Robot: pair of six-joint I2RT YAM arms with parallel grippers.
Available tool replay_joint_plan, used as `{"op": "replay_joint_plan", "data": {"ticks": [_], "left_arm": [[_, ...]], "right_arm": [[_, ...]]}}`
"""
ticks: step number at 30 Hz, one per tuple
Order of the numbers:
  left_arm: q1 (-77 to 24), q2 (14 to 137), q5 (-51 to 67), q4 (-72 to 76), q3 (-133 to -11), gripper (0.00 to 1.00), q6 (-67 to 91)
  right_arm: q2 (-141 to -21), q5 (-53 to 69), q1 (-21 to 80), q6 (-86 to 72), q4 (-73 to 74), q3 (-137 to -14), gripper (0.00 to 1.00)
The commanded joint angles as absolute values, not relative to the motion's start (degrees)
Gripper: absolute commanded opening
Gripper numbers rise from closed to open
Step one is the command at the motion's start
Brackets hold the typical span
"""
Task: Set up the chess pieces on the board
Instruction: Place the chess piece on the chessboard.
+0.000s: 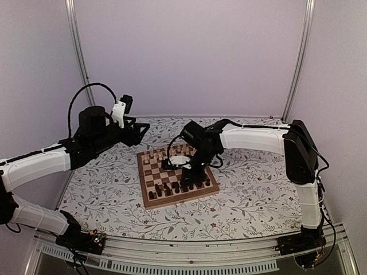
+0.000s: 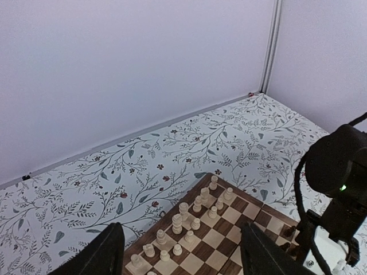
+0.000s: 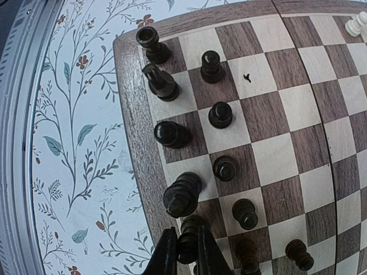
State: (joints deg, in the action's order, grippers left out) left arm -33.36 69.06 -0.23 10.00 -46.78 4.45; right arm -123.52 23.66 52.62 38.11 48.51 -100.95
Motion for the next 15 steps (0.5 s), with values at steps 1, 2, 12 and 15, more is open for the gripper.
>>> {"op": "replay_joint_plan", "data": {"ticks": [1,2,12,15], "left_arm": [[-33.6,69.8,1.1,10.9,-48.3,0.71,4.3],[-33.6,69.8,1.1,10.9,-48.3,0.71,4.3],[-33.9,70.5,1.4,10.5,-48.6,0.71,4.2],[-34.0,70.5,1.5,10.3,-48.6,0.71,4.1]], "right_arm": [[-124.8,23.5,53.0,37.2,48.1,-103.1,0.12],[-124.9,23.5,53.0,37.2,48.1,-103.2,0.15],[-121.4,24.0,52.4,37.4,49.8,-103.4,0.33],[-119.0,26.1,50.3,37.3,50.5,-104.5,0.35]]}}
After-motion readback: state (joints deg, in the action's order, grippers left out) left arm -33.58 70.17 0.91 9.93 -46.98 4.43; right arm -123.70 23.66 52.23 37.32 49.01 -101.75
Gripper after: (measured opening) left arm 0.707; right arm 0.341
